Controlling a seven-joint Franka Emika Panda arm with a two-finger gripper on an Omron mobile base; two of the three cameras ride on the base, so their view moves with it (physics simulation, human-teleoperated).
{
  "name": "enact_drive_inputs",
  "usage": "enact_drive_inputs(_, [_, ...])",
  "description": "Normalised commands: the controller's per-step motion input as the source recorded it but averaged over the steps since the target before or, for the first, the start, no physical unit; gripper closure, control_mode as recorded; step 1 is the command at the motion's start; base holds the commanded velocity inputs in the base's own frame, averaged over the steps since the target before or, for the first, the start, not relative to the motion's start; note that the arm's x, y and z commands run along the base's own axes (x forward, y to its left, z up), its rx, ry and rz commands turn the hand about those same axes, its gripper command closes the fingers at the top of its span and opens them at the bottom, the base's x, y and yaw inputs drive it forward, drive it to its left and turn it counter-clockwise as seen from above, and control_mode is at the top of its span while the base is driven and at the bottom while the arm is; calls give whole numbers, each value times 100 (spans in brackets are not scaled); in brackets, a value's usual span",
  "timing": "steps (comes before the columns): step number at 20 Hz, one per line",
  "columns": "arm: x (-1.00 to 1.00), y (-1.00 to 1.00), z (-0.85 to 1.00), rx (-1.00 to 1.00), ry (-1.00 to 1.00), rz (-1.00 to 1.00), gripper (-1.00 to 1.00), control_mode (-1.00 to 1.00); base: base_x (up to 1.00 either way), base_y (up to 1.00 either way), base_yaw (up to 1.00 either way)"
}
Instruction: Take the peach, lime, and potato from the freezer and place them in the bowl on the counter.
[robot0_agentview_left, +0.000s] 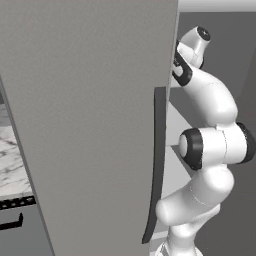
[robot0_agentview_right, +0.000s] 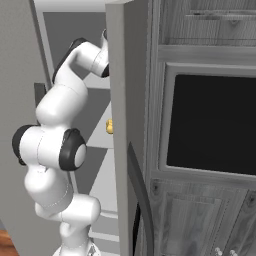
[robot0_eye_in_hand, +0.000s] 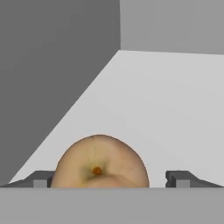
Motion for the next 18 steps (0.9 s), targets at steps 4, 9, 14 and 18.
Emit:
enact_drive_inputs(4, [8,0,-14,0,0,1,100,-100,0,0,0])
enact_drive_inputs(9, [0,1,-16,0,0,0,100,-100,0,0,0])
enact_drive_inputs(14, [0,0,0,0,0,0,100,-100,0,0,0])
enact_drive_inputs(18, [-4,-2,4,0,0,0,100,-100,0,0,0])
